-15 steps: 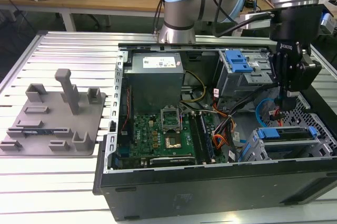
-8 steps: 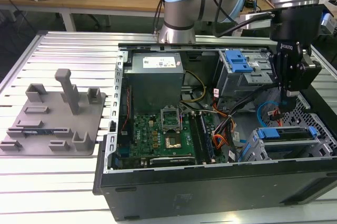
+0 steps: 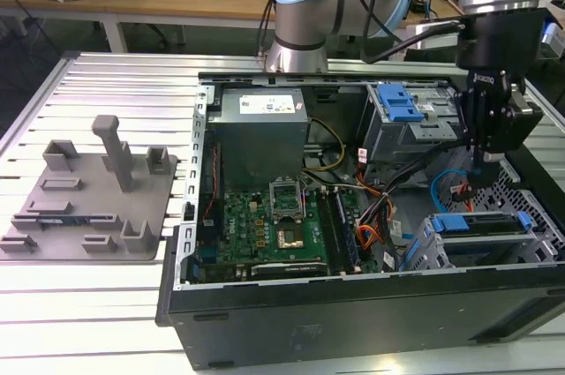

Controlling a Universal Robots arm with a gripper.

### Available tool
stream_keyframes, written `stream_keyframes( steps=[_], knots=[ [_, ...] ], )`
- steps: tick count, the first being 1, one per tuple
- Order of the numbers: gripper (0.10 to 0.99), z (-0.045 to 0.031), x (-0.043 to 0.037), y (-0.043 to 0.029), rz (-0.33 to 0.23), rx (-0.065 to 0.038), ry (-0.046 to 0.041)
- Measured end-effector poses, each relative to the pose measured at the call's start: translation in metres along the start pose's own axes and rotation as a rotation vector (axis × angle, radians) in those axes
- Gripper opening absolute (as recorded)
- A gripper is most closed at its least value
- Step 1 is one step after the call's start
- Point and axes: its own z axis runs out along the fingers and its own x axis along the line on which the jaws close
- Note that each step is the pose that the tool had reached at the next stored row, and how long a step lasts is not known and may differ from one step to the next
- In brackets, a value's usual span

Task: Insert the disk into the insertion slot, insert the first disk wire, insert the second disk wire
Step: 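Insert the first disk wire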

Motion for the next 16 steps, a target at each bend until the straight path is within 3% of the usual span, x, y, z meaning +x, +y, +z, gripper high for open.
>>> stream_keyframes(
  steps=[2, 4, 6, 8, 12, 14, 16],
  knots=[
    [0.165, 0.0011, -0.0007, -0.0047, -0.025, -0.048, 0.0018],
    [0.165, 0.0016, -0.0011, -0.0075, -0.038, -0.074, 0.0027],
    [0.165, 0.0022, -0.0015, -0.0121, -0.044, -0.086, 0.0025],
    [0.165, 0.0033, -0.0016, -0.0189, -0.047, -0.094, -0.0023],
    [0.165, 0.0064, -0.0001, -0.0314, -0.056, -0.111, -0.0021],
    [0.165, 0.0068, 0.0002, -0.0314, -0.052, -0.123, -0.0018],
    [0.165, 0.0069, 0.0004, -0.0314, -0.04, -0.134, -0.0095]
  ],
)
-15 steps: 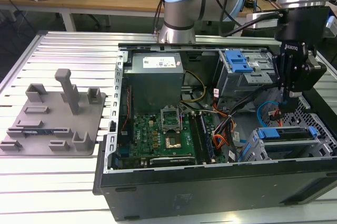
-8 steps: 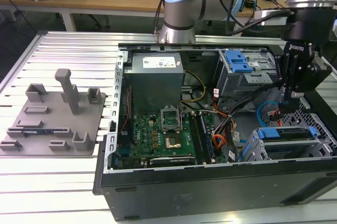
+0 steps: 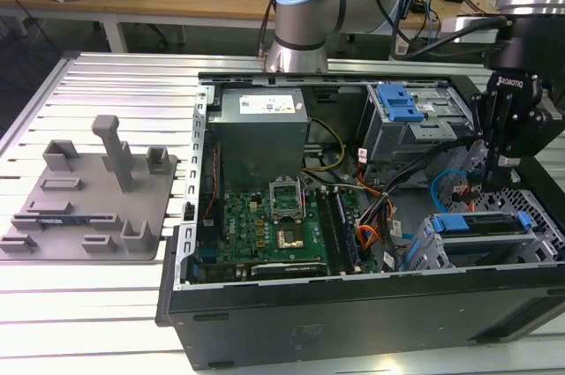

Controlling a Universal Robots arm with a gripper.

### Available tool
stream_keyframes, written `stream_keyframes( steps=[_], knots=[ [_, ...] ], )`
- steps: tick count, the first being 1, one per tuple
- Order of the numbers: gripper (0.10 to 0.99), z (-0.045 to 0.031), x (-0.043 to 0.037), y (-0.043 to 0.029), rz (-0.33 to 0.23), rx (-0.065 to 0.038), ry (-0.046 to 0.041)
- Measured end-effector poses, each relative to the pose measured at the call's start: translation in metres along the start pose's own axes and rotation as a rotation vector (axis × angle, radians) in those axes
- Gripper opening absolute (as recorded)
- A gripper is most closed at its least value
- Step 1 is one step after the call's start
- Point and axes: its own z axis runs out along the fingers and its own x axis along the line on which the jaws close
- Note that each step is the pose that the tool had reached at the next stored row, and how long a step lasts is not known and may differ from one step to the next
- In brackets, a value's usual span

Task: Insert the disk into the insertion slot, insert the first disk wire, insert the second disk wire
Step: 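Insert the first disk wire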

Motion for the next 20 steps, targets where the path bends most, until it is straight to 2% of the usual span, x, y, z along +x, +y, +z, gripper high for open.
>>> stream_keyframes(
  steps=[1, 4, 7, 9, 10, 11, 13, 14, 15, 16, 17, 19, 20],
  knots=[
    [0.165, 0.0004, 0.0006, 0.0, 0.004, -0.003, -0.01],
    [0.165, 0.0021, 0.004, -0.0003, 0.005, -0.006, -0.033],
    [0.165, 0.0057, 0.0113, -0.0007, 0.005, -0.007, -0.0482],
    [0.165, 0.0094, 0.0185, -0.0012, 0.005, -0.008, -0.0691],
    [0.165, 0.0112, 0.0223, -0.0014, 0.005, -0.01, -0.1024],
    [0.165, 0.0124, 0.0248, -0.0016, 0.004, -0.012, -0.1277],
    [0.165, 0.0134, 0.0274, -0.0018, 0.004, -0.015, -0.1688],
    [0.165, 0.0138, 0.0288, -0.0019, 0.003, -0.017, -0.1948],
    [0.165, 0.0139, 0.0296, -0.0019, 0.003, -0.019, -0.2116],
    [0.165, 0.0143, 0.0316, -0.002, 0.001, -0.024, -0.2545],
    [0.165, 0.0144, 0.0339, -0.0022, -0.001, -0.03, -0.2839],
    [0.165, 0.0143, 0.0394, -0.0024, -0.004, -0.042, -0.3079],
    [0.165, 0.0133, 0.0436, -0.0027, -0.006, -0.046, -0.3243]
  ],
)
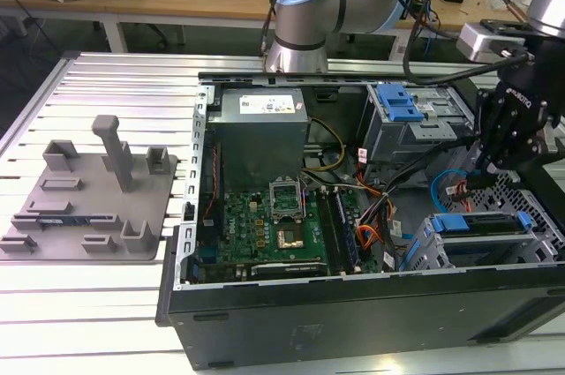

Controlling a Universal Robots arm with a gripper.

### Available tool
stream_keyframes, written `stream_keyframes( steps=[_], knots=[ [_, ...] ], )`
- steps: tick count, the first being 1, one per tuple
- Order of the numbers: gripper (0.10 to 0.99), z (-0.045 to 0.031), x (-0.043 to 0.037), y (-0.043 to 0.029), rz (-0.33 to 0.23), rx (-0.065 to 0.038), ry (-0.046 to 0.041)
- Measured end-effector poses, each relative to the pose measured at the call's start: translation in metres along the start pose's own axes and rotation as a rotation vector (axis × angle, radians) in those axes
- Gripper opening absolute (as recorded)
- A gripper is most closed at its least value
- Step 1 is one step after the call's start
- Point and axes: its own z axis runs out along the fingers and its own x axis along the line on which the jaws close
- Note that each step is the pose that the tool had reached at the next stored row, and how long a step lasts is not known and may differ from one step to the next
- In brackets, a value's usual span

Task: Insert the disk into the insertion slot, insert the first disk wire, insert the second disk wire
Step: 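Insert the first disk wire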

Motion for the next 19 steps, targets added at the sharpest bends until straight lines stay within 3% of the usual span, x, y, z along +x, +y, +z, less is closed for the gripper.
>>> stream_keyframes(
  steps=[3, 5, 7, 10, 12, 13, 16, 19],
  knots=[
    [0.165, -0.0059, 0.0096, -0.0003, -0.001, -0.002, -0.0336],
    [0.165, -0.0053, 0.0207, -0.001, -0.002, -0.003, -0.0468],
    [0.165, -0.0047, 0.0271, -0.0014, -0.002, -0.004, -0.0543],
    [0.165, -0.0043, 0.0359, -0.002, -0.003, -0.007, -0.0784],
    [0.165, -0.005, 0.039, -0.0023, -0.004, -0.011, -0.0972],
    [0.165, -0.0057, 0.041, -0.0024, -0.005, -0.015, -0.1106],
    [0.165, -0.0071, 0.045, -0.0043, -0.006, -0.021, -0.1245],
    [0.165, -0.0083, 0.0481, -0.0086, -0.007, -0.03, -0.13]
  ],
)
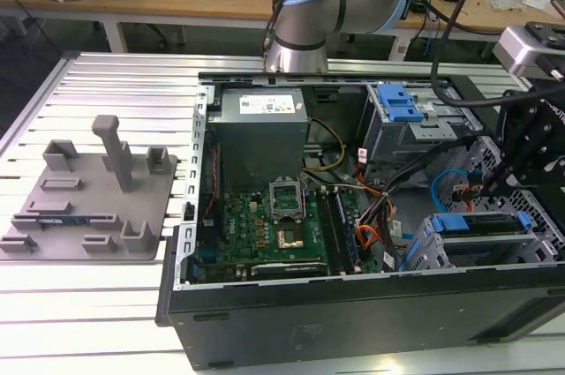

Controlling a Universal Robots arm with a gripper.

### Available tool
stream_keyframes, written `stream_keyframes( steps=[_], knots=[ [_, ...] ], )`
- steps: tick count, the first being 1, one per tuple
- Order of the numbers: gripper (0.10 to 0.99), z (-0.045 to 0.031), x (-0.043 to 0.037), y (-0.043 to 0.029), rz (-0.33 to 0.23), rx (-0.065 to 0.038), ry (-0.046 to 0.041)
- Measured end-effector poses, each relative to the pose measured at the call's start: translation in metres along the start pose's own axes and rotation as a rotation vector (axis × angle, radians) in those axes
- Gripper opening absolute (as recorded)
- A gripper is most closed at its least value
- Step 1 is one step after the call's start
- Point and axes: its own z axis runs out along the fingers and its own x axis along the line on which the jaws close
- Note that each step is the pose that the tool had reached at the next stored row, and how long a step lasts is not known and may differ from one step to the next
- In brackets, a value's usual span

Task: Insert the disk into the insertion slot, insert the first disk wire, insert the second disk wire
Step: 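Insert the first disk wire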

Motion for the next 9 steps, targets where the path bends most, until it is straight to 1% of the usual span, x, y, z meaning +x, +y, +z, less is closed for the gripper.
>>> stream_keyframes(
  steps=[1, 3, 5, 9],
  knots=[
    [0.165, -0.0001, 0.001, -0.001, -0.001, -0.001, -0.002],
    [0.165, -0.0001, 0.0064, -0.003, -0.004, -0.003, -0.0048],
    [0.165, -0.0002, 0.0077, -0.0043, -0.005, -0.006, -0.0061],
    [0.165, -0.0002, 0.0081, -0.0045, -0.006, -0.006, -0.0066]
  ],
)
